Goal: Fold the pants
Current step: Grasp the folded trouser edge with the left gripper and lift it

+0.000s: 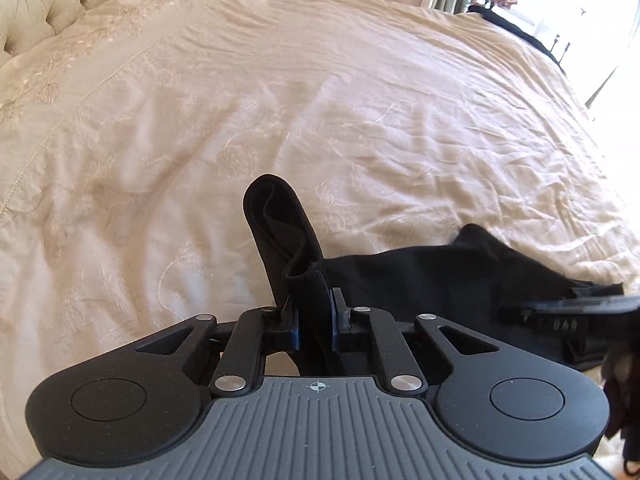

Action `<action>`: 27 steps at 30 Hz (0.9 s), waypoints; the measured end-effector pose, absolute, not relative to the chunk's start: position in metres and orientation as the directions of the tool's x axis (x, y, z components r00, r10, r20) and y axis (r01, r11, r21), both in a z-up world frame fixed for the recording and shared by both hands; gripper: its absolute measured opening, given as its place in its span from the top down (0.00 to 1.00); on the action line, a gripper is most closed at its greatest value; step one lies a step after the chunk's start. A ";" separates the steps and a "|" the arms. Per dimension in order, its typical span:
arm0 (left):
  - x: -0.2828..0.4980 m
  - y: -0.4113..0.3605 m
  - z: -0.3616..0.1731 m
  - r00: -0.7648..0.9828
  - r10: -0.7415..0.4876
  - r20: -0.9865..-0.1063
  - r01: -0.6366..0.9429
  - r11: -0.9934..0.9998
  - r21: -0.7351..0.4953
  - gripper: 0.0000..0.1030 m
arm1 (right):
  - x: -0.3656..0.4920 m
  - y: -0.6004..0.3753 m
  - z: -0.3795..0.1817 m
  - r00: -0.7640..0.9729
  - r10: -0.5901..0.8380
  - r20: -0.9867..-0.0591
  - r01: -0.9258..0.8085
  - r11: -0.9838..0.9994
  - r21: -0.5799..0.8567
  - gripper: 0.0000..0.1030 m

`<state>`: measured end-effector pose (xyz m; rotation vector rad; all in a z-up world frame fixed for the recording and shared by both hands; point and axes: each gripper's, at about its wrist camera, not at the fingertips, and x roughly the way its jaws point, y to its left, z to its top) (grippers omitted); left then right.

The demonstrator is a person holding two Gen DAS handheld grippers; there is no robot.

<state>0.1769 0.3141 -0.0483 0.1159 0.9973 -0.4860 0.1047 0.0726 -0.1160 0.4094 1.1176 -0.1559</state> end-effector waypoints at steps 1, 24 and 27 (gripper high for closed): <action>0.176 0.312 -0.046 0.453 -0.349 -0.820 0.450 0.884 -0.127 0.89 | 0.095 0.079 -0.118 0.424 0.092 -0.901 0.320 0.916 0.244 0.69; 0.068 0.148 0.029 0.555 -0.511 -0.656 0.653 0.757 -0.036 0.89 | -0.004 0.012 -0.114 0.542 0.170 -0.823 0.369 0.832 0.415 0.69; 0.043 0.101 0.024 0.535 -0.538 -0.651 0.697 0.716 -0.018 0.89 | -0.035 -0.028 -0.107 0.558 0.143 -0.817 0.396 0.820 0.414 0.68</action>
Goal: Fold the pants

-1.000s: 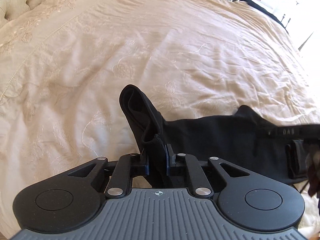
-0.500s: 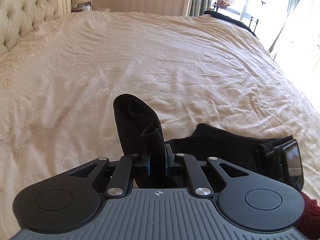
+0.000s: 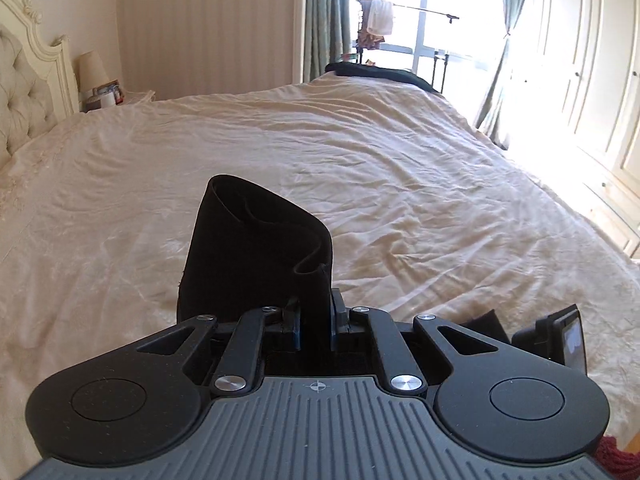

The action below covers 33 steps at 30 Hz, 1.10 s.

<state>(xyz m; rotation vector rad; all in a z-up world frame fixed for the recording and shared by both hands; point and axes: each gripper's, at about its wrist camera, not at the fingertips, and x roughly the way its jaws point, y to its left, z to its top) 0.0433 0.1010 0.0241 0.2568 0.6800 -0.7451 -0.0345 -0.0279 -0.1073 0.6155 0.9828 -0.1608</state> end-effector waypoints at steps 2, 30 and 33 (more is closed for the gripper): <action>0.026 0.064 0.014 0.501 -0.565 -0.656 0.733 0.680 -0.026 0.89 | -0.060 -0.052 -0.108 0.565 0.124 -0.816 0.424 0.804 0.416 0.67; 0.003 -0.049 -0.096 0.471 -0.265 -0.841 0.707 0.683 0.181 0.71 | -0.192 -0.262 -0.117 0.531 -0.053 -0.846 0.651 0.665 0.367 0.64; 0.025 -0.016 -0.128 0.394 -0.142 -0.908 0.683 0.707 0.186 0.71 | -0.176 -0.263 -0.121 0.531 -0.031 -0.847 0.641 0.669 0.377 0.64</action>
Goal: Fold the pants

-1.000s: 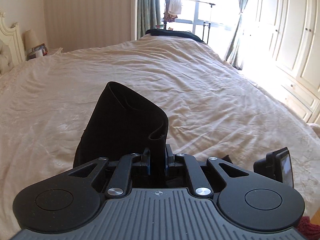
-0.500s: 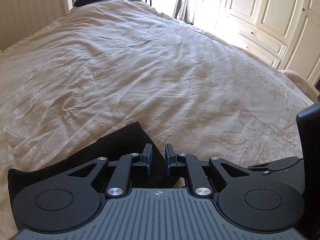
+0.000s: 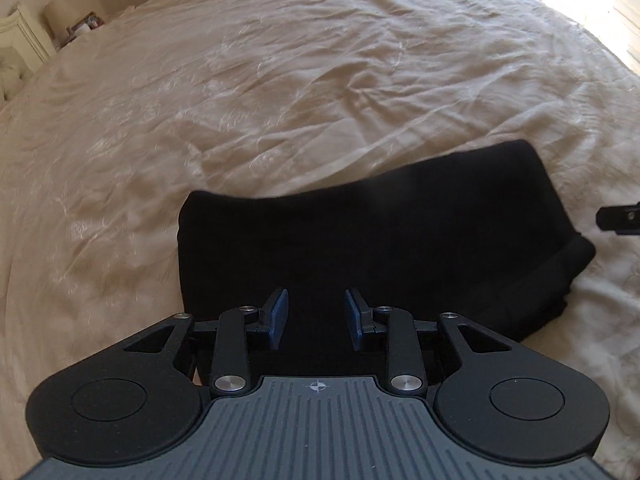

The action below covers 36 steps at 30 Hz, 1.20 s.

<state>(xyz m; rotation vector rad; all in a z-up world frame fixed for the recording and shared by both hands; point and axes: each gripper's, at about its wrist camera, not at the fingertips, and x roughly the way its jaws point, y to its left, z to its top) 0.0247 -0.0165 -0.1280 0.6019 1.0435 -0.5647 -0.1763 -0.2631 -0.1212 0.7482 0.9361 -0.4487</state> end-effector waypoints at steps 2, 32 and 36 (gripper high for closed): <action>0.025 0.001 -0.148 0.379 -0.068 -0.923 0.703 0.669 0.240 0.71 | -0.169 -0.263 -0.125 0.536 0.003 -0.844 0.627 0.668 0.401 0.60; 0.062 0.047 -0.116 0.346 -0.200 -0.917 0.595 0.802 0.049 0.69 | -0.122 -0.211 -0.130 0.483 0.096 -0.871 0.595 0.693 0.406 0.87; 0.056 0.037 -0.159 0.296 -0.068 -0.953 0.664 0.731 0.154 0.67 | -0.134 -0.228 -0.135 0.438 0.055 -0.897 0.648 0.672 0.358 0.74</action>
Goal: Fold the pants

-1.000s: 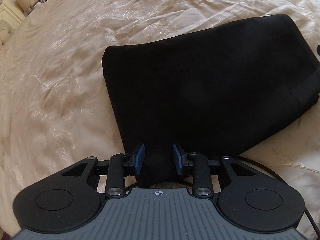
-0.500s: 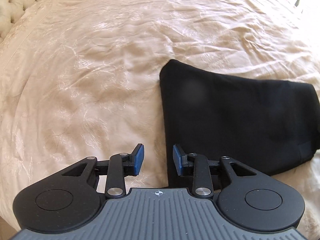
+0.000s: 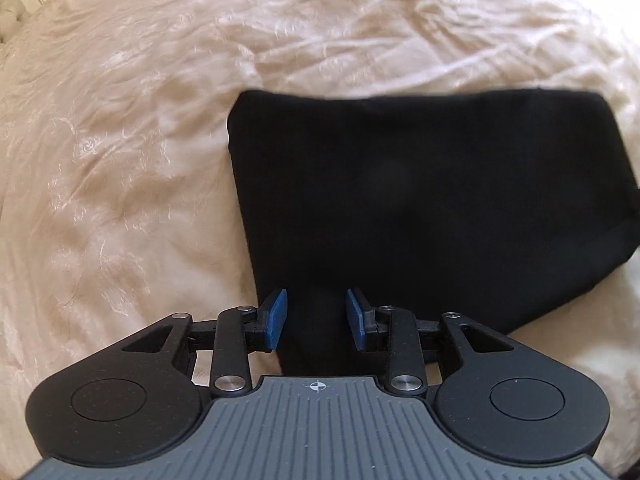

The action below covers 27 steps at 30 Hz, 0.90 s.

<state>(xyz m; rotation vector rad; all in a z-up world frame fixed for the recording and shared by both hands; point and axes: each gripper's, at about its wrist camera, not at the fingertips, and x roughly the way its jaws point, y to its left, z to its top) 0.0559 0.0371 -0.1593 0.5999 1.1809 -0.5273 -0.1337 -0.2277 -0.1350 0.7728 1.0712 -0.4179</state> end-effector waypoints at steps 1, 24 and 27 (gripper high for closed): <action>0.055 0.042 -0.163 0.299 -0.064 -0.952 0.663 0.731 0.159 0.66 | -0.137 -0.231 -0.135 0.418 0.041 -0.908 0.668 0.664 0.337 0.74; 0.133 -0.021 -0.155 0.368 -0.079 -0.926 0.611 0.771 0.178 0.54 | -0.021 -0.193 -0.139 0.362 -0.054 -0.931 0.483 0.865 0.138 0.64; 0.131 -0.021 -0.168 0.392 -0.084 -0.916 0.632 0.748 0.202 0.45 | -0.011 -0.196 -0.158 0.337 -0.033 -0.941 0.464 0.875 0.135 0.62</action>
